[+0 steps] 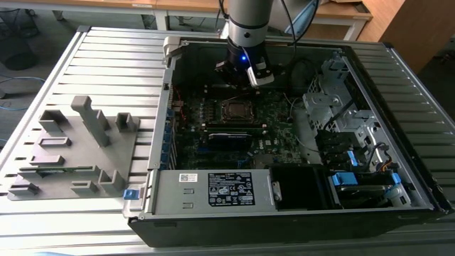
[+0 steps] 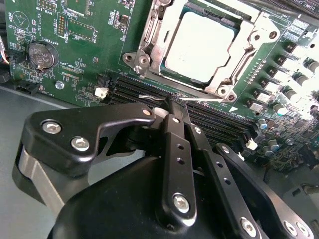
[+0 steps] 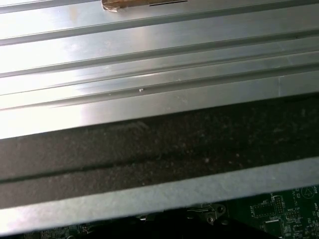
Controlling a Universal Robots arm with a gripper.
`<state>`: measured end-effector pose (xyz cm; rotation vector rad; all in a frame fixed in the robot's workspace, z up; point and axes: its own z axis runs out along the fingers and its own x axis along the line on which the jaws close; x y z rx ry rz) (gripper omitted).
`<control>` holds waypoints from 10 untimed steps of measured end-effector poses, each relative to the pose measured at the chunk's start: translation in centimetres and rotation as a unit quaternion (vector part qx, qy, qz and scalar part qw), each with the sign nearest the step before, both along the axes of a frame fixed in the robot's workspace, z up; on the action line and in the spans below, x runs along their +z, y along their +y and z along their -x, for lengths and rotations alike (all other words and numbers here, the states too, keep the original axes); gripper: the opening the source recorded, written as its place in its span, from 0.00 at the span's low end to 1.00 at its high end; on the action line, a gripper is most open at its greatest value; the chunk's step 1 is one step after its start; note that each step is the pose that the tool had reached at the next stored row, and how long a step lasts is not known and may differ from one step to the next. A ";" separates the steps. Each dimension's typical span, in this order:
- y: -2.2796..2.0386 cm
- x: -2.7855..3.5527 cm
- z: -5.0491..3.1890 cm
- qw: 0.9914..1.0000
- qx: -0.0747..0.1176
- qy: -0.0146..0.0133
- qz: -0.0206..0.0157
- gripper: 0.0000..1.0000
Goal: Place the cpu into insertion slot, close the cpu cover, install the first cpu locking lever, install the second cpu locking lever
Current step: 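Install the first cpu locking lever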
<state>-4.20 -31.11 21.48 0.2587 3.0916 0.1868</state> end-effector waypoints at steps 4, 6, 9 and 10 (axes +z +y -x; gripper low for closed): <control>0.00 -0.05 0.00 1.000 0.000 -0.003 0.000 0.11; 0.00 -0.09 0.00 1.000 0.000 -0.005 0.000 0.11; 0.00 -0.11 0.00 1.000 0.000 -0.008 0.000 0.11; 0.00 -0.11 0.00 1.000 0.000 -0.008 0.000 0.11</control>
